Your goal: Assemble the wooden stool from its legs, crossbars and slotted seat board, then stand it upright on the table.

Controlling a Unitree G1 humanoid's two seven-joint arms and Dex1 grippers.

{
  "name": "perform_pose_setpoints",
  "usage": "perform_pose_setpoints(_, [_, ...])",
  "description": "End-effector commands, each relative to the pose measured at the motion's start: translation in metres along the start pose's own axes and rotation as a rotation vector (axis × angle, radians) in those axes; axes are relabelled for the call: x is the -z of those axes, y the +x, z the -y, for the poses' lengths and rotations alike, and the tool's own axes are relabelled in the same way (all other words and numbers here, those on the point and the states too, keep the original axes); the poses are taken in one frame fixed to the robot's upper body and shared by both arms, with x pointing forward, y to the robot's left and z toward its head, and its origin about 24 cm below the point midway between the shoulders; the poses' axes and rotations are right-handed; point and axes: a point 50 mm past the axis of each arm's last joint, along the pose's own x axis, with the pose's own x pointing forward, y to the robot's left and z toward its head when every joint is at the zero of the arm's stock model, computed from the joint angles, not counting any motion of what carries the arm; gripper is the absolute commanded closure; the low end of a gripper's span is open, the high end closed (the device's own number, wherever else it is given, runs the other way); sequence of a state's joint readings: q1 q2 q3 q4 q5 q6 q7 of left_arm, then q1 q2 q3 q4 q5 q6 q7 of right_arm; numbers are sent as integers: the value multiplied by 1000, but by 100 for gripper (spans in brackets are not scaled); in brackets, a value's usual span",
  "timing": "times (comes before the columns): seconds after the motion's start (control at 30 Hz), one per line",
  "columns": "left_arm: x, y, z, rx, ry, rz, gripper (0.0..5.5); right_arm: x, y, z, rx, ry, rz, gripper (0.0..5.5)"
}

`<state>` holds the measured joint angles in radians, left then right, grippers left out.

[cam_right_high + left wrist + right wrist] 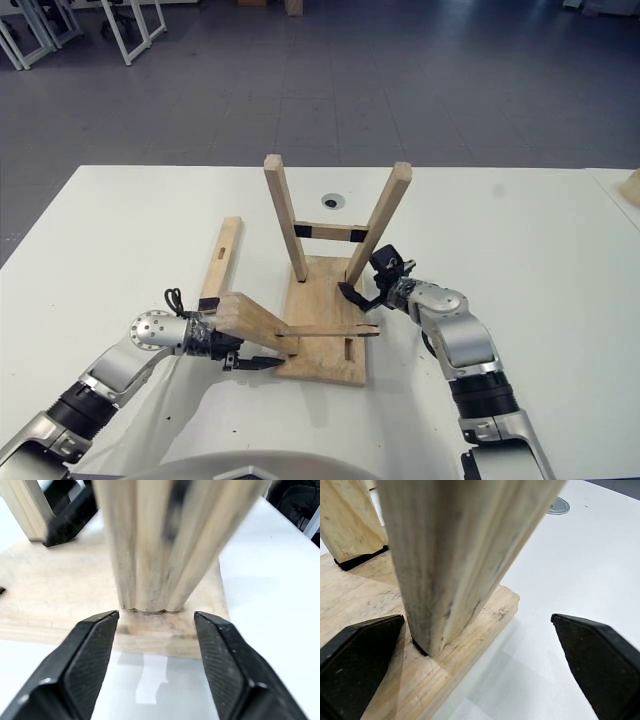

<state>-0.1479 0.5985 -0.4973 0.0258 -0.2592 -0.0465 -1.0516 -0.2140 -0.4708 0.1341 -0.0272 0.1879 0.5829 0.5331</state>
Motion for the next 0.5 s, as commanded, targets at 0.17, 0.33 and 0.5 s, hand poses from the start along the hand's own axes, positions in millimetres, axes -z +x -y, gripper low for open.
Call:
perform_pose_setpoints(0.17, [-1,-9,-5,-34,14,-35,139,14,-8,-1,15,24,-51,0])
perform_pose_setpoints(0.33, [-1,-33,-9,-159,-58,-39,139,19,-14,-1,28,41,-58,0])
perform_pose_setpoints(0.5, [-14,-58,-21,-522,-263,99,139,27,-20,-8,41,73,-66,0])
